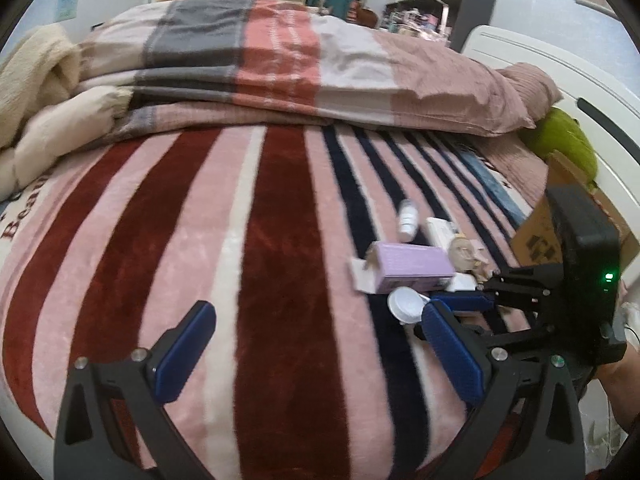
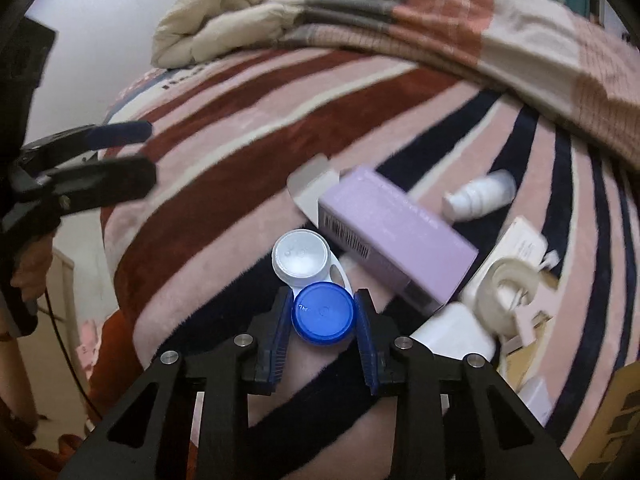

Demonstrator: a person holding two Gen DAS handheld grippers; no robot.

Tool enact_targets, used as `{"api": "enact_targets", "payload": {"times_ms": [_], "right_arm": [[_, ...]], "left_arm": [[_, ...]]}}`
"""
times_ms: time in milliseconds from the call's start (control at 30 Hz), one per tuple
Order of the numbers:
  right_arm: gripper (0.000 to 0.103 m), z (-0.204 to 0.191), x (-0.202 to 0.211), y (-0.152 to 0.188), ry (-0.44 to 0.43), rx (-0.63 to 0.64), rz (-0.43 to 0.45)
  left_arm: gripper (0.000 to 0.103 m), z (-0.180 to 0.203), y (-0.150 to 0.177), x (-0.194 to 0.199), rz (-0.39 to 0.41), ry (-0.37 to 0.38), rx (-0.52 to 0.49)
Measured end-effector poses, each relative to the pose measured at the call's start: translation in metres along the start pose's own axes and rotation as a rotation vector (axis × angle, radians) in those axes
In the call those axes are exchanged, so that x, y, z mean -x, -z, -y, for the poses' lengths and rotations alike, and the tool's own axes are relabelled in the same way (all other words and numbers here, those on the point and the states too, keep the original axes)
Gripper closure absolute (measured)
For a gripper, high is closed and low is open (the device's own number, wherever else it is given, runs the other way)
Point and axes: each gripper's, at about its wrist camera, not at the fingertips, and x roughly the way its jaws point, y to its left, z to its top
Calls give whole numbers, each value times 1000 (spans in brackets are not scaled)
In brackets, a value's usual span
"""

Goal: Organize rigid objects
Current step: 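Grasp the white contact-lens case with blue cap with the right gripper, then carry the lens case into the cardboard box and open the right gripper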

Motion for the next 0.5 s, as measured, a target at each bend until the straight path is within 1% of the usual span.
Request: {"api": "enact_targets", "payload": {"times_ms": [67,133,167,233,267,300,333,367,400,433,500], "right_arm": [[77,-6,15,-3,5,34,42],[77,-12,37,-6,8,56,102],[77,-13,46,-7,6,62,123],[77,-18,72,-9,13,84,186],[77,-20,85,-10,22,97,217],[77,-22,94,-11,29,104,236],[77,-21,108,-11,43,112,263],[77,-20,120,-10,60,115,285],[77,-19,128,-9,76,115,294],[77,-14,140,-7,103,110,311],[77,-2,158,-3,130,88,342]], "left_arm": [[3,9,-8,4,1,70,-13],[15,22,-18,8,-1,147,-23],[19,31,-25,12,-2,197,-36],[39,50,-38,18,-8,266,-65],[45,60,-45,21,-9,292,-80],[58,70,-51,23,-12,317,-90],[67,82,-59,25,-19,362,-94],[71,89,-64,26,-24,392,-95],[72,101,-70,29,-20,402,-101],[72,116,-77,31,-13,411,-122],[73,141,-86,33,-6,423,-162]]}}
